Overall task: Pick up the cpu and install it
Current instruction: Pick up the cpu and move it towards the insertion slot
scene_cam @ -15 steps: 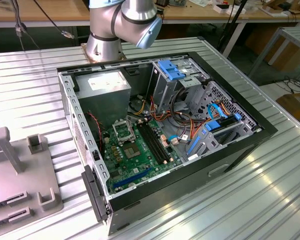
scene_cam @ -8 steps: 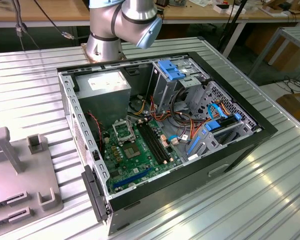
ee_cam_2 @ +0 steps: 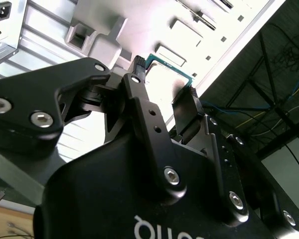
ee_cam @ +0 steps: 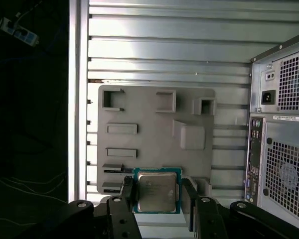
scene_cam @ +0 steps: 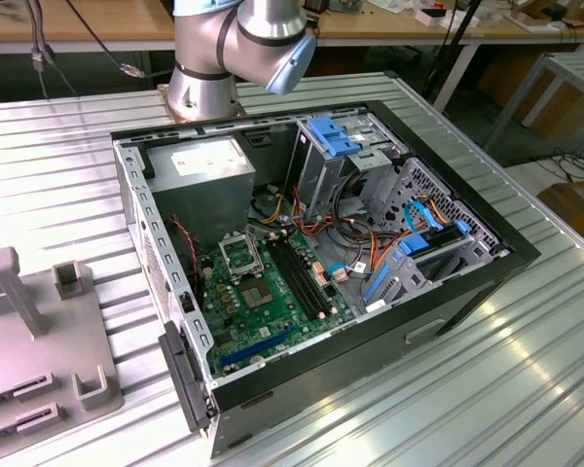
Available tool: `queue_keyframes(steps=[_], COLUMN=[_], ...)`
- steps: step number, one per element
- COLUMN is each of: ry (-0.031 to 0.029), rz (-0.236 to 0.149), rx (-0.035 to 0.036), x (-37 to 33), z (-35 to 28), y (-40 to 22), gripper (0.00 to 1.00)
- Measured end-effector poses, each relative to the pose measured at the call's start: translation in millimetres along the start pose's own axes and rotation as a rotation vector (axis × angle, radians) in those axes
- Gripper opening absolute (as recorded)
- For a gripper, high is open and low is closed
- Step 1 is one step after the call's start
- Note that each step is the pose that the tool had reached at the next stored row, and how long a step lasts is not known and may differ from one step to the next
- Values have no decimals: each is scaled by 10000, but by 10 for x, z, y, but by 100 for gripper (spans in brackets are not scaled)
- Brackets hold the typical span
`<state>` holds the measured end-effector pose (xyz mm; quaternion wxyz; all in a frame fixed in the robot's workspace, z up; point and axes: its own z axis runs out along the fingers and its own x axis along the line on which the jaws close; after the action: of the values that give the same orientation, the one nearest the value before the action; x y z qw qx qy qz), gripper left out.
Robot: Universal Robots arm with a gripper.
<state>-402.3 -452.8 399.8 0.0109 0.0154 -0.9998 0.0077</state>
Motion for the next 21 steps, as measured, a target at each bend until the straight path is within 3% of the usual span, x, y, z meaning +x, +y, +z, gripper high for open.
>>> queue_keyframes(steps=[21], ry=[0], rz=[0], rx=[0], x=[-91], z=[-2], y=[-3], gripper=[47])
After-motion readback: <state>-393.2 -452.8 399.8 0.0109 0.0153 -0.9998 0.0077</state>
